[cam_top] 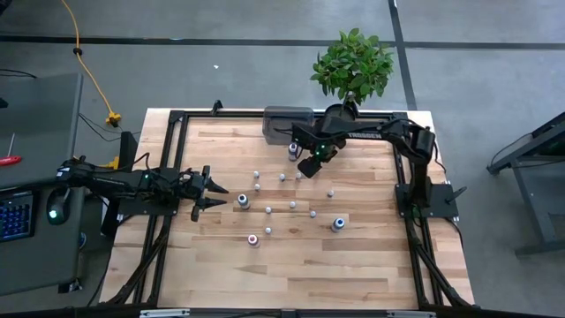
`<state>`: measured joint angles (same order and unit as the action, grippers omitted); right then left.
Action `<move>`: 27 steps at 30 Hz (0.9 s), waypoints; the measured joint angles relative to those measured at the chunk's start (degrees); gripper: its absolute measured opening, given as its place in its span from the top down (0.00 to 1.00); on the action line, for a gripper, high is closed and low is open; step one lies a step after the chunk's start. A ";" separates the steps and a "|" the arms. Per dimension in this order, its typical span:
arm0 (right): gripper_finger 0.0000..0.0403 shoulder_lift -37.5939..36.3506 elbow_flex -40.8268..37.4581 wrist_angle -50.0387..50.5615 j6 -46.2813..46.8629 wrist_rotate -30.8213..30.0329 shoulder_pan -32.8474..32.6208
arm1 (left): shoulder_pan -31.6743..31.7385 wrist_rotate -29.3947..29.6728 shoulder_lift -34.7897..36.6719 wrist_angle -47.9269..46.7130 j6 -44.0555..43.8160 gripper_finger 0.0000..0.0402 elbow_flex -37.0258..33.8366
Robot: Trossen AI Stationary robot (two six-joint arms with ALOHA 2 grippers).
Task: Pick & Place food coloring
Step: Put the small violet food into the black bin
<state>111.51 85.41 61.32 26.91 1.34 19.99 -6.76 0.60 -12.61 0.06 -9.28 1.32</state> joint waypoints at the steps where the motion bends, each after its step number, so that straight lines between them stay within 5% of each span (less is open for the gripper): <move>1: 0.54 0.20 0.00 -0.26 0.01 0.00 0.01 | 0.00 0.00 -0.01 -0.01 0.02 0.59 0.00; 27: 0.56 3.35 -0.04 -1.01 1.58 -0.37 -0.20 | -0.02 0.00 0.00 -0.01 0.02 0.59 0.00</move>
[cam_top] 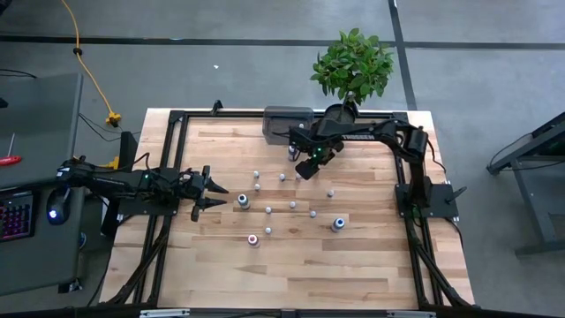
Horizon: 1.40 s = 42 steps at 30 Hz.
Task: Pick & Place food coloring
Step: Put the small violet food into the black bin
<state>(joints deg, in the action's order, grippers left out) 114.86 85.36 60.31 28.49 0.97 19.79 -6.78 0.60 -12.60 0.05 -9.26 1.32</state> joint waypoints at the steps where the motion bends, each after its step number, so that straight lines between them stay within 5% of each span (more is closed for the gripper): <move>1: 0.57 0.21 0.00 -0.21 0.01 0.09 0.00 | 0.01 0.00 0.00 0.00 -0.01 0.59 0.00; 24: 0.84 0.34 0.02 -0.04 -0.46 1.61 -0.02 | 0.01 0.01 -0.02 0.00 0.00 0.59 0.00; 42: 0.89 0.19 0.09 0.00 -0.24 1.06 -0.02 | 0.00 0.02 -0.01 0.00 -0.02 0.59 0.00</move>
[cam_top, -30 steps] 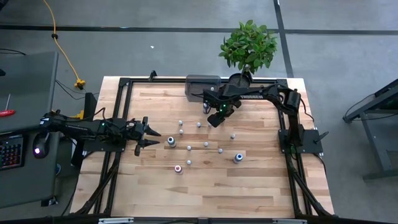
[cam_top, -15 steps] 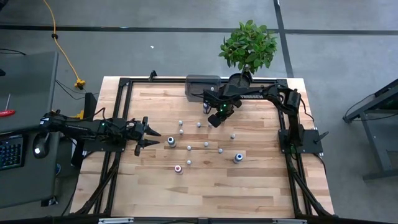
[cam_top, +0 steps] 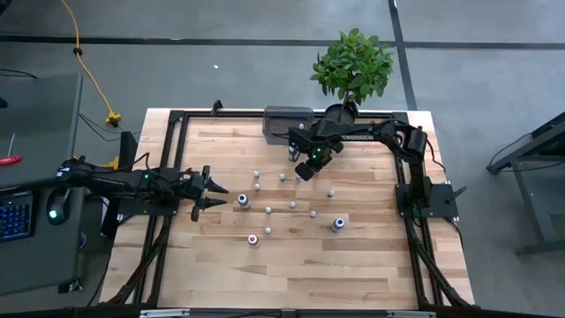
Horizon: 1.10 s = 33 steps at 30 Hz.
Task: Pick & Place food coloring
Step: Put the small violet food into the black bin
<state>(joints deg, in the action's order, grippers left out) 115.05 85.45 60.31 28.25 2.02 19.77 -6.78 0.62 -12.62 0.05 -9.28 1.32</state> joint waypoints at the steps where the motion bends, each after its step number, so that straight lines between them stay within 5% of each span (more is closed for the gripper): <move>1: 0.90 -0.11 0.00 -0.06 0.00 -0.02 0.00 | 0.02 0.00 0.01 0.00 0.00 0.59 0.00; 21: 0.90 -11.02 0.00 -5.24 2.35 -0.31 0.50 | 0.00 0.00 0.02 0.00 0.00 0.59 0.00; 33: 0.89 -11.57 0.56 -11.50 2.78 -2.90 2.25 | 0.01 0.00 0.01 0.00 0.01 0.59 0.00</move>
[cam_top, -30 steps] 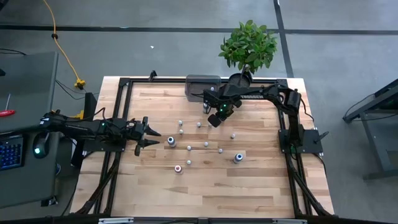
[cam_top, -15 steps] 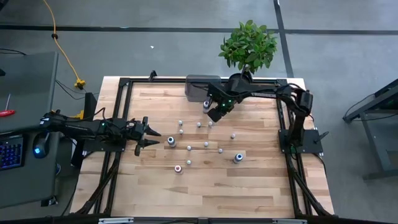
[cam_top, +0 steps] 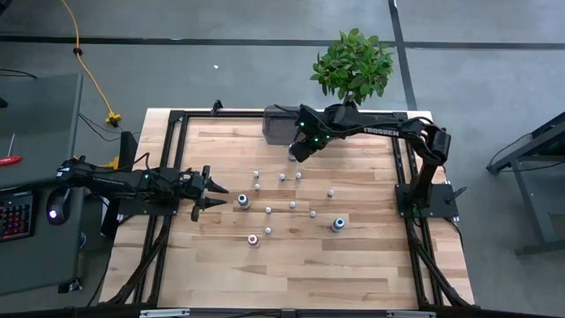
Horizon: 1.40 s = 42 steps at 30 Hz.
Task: Pick & Place food coloring
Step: Put the small violet food into the black bin
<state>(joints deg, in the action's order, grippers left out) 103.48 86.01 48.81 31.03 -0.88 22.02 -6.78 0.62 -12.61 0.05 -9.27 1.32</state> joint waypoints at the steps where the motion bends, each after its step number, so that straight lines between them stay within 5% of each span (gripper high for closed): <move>1: 0.90 0.00 0.75 0.12 -0.26 -0.11 0.17 | -0.01 0.00 0.01 0.00 -0.01 0.59 0.00; 12: 0.90 2.85 16.03 11.19 -6.76 -8.31 2.23 | -0.01 -0.02 0.01 0.00 -0.01 0.59 0.00; 27: 0.89 25.94 47.66 31.51 -8.31 -6.56 2.65 | 0.00 -0.02 0.01 0.00 -0.01 0.59 0.00; 42: 0.89 28.96 43.40 24.96 5.82 -6.45 5.76 | -0.01 -0.01 -0.01 0.01 0.00 0.59 0.00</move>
<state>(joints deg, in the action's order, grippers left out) 132.44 129.41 73.78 36.85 -7.33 27.78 -6.79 0.61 -12.62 0.06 -9.27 1.32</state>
